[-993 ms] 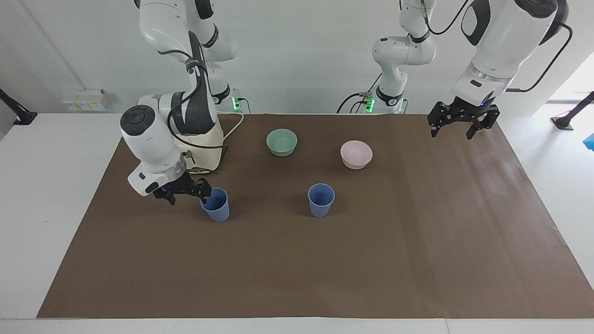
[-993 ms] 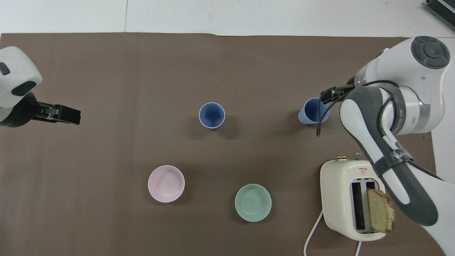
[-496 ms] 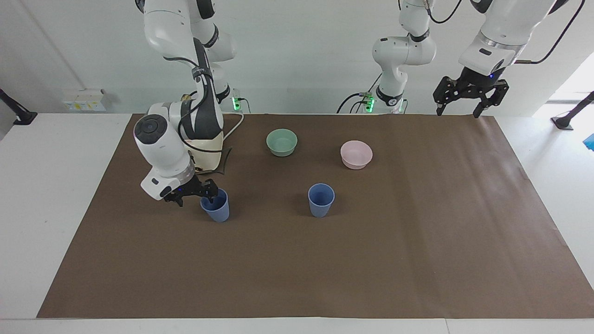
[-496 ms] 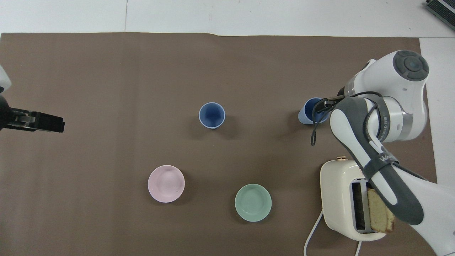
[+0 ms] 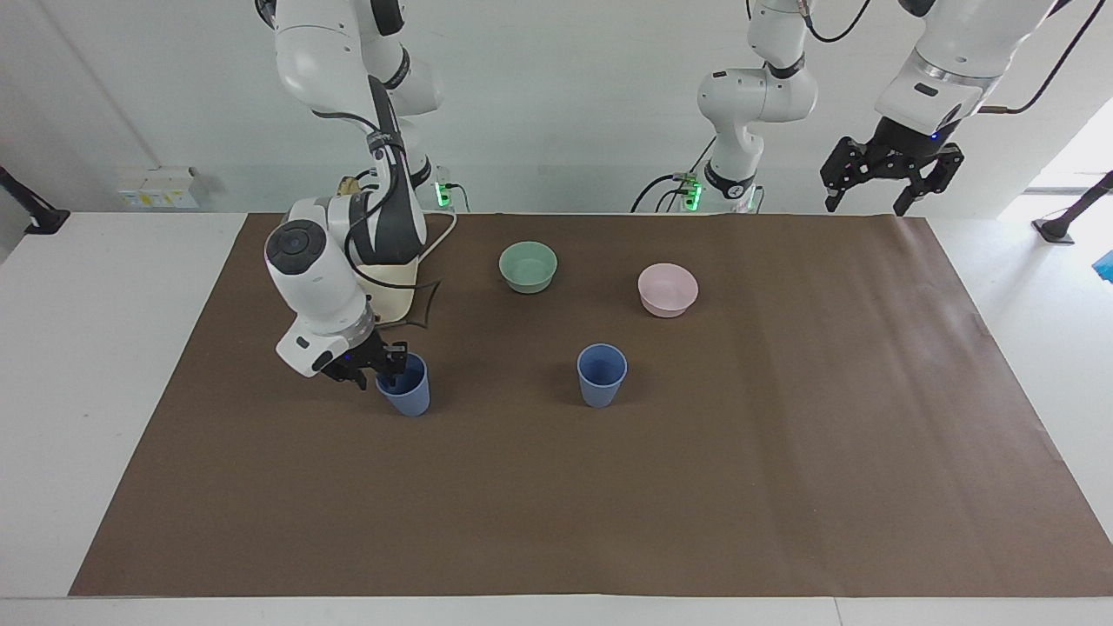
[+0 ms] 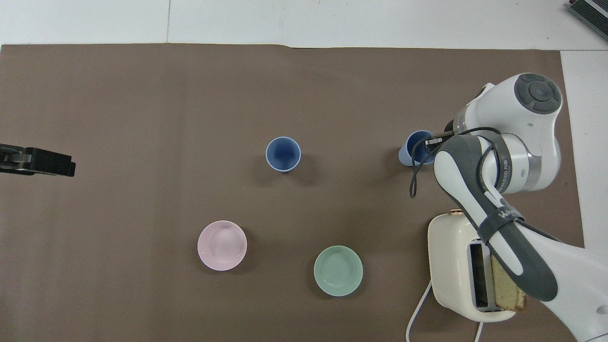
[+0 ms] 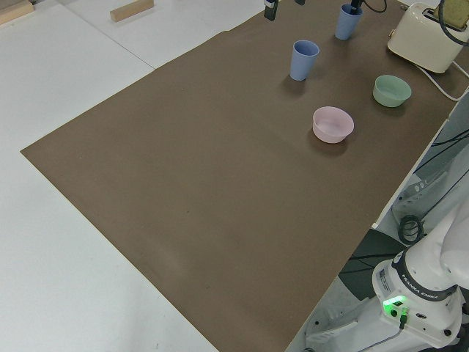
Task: Stack blue cups with both arms
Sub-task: 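Grasp the other blue cup with the right gripper while the left withdraws, then lift the blue cup with the right gripper over the center cup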
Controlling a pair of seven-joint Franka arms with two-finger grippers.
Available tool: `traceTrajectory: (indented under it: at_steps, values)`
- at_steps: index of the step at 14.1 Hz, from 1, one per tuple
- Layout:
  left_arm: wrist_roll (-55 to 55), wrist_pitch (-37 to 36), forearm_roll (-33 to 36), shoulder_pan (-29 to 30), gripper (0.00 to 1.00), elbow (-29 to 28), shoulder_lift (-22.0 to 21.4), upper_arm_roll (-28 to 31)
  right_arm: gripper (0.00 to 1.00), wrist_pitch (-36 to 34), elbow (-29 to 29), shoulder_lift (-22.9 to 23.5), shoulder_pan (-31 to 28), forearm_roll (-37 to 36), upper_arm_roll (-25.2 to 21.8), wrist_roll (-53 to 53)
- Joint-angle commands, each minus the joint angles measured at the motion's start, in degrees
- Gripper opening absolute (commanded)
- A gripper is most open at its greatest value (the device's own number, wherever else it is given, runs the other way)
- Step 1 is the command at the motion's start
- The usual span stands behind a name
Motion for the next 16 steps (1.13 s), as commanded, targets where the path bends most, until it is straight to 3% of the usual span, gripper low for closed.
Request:
traceTrajectory:
  at_steps: [1, 8, 11, 16]
  values:
    - [1.0, -1.6, -0.8, 2.4, 1.0, 0.9, -0.3, -0.1, 0.0, 1.2, -0.5, -0.2, -0.3, 1.5, 0.0, -2.2]
    - [1.6, -2.4, -0.9, 2.4, 1.0, 0.6, -1.0, -0.5, 0.0, -1.0, 5.0, 0.0, -0.1, 2.0, 0.2, -0.8]
    - [1.4, -2.3, -0.5, 2.4, 1.0, 0.7, -1.0, -0.6, 0.0, -6.2, 10.8, -0.1, 1.0, 2.0, 1.3, 7.5]
    - [1.6, -1.7, -0.4, 2.4, 1.0, 0.6, -1.1, -0.1, 0.0, -14.1, 18.6, 0.3, 7.7, 1.3, 1.3, 21.6]
